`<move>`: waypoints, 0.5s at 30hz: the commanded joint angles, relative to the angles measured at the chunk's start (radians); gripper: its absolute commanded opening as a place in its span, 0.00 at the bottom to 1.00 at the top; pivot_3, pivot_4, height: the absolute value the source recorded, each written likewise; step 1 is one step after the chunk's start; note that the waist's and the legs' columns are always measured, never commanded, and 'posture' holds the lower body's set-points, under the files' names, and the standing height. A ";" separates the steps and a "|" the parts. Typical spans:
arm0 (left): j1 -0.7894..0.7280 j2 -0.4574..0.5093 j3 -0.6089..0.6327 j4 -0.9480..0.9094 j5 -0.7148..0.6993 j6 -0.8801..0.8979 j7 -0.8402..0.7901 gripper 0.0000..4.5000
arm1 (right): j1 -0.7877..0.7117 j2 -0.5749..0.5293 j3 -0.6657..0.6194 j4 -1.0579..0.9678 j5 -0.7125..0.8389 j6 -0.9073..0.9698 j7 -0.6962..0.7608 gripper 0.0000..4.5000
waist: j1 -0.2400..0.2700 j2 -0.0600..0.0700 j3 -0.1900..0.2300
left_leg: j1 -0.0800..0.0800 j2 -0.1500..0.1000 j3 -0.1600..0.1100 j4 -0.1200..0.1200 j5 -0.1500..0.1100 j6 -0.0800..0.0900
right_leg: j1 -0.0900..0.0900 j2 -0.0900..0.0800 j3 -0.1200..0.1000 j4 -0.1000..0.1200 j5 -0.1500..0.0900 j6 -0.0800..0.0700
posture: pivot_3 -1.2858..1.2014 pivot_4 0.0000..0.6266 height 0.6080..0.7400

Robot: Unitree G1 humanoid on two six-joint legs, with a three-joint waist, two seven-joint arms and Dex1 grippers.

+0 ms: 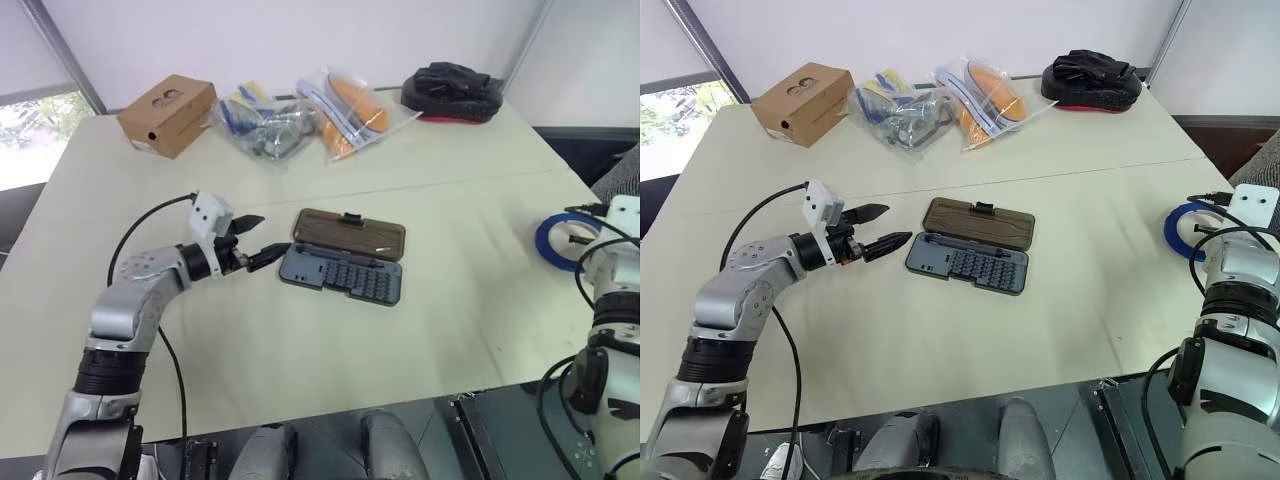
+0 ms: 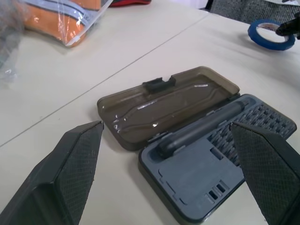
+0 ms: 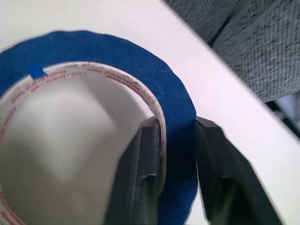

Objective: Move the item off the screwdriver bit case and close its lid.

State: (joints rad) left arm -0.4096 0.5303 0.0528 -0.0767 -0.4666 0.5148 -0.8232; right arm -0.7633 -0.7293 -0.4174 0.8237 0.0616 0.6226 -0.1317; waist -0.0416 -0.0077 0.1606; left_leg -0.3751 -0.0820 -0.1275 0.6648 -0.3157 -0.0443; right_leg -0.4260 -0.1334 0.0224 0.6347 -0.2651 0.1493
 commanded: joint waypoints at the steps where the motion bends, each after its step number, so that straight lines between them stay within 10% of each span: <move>1: 0.000 0.012 0.023 -0.043 -0.011 -0.006 0.003 1.00 | -0.010 -0.023 -0.014 -0.028 0.010 -0.015 -0.006 0.70 | 0.000 0.000 0.000 | 0.000 0.000 0.000 0.000 0.000 0.000 | 0.000 0.000 0.000 0.000 0.000 0.000 | 0.52 0.24 1.00; 4: 0.004 0.013 0.023 -0.049 -0.014 -0.001 0.001 1.00 | 0.008 -0.031 -0.006 -0.064 0.004 -0.016 0.001 0.97 | -0.001 0.000 0.000 | 0.000 0.000 0.000 0.000 0.000 0.000 | 0.000 0.000 0.000 0.000 0.000 0.000 | 0.52 0.24 1.00; 15: -0.017 0.026 0.009 -0.025 -0.017 0.007 -0.040 1.00 | 0.163 0.060 0.025 -0.769 0.132 0.157 0.172 0.97 | -0.003 0.001 0.000 | 0.000 0.001 -0.003 0.000 0.000 0.000 | 0.000 0.001 0.000 0.001 0.000 0.000 | 0.52 0.24 1.00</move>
State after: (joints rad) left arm -0.4080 0.5448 0.0524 -0.0851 -0.4698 0.5234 -0.8499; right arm -0.6026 -0.6882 -0.3927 0.1768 0.1444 0.7269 0.0103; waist -0.0446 -0.0068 0.1601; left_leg -0.3746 -0.0806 -0.1311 0.6651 -0.3157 -0.0443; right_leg -0.4263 -0.1324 0.0224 0.6353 -0.2650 0.1495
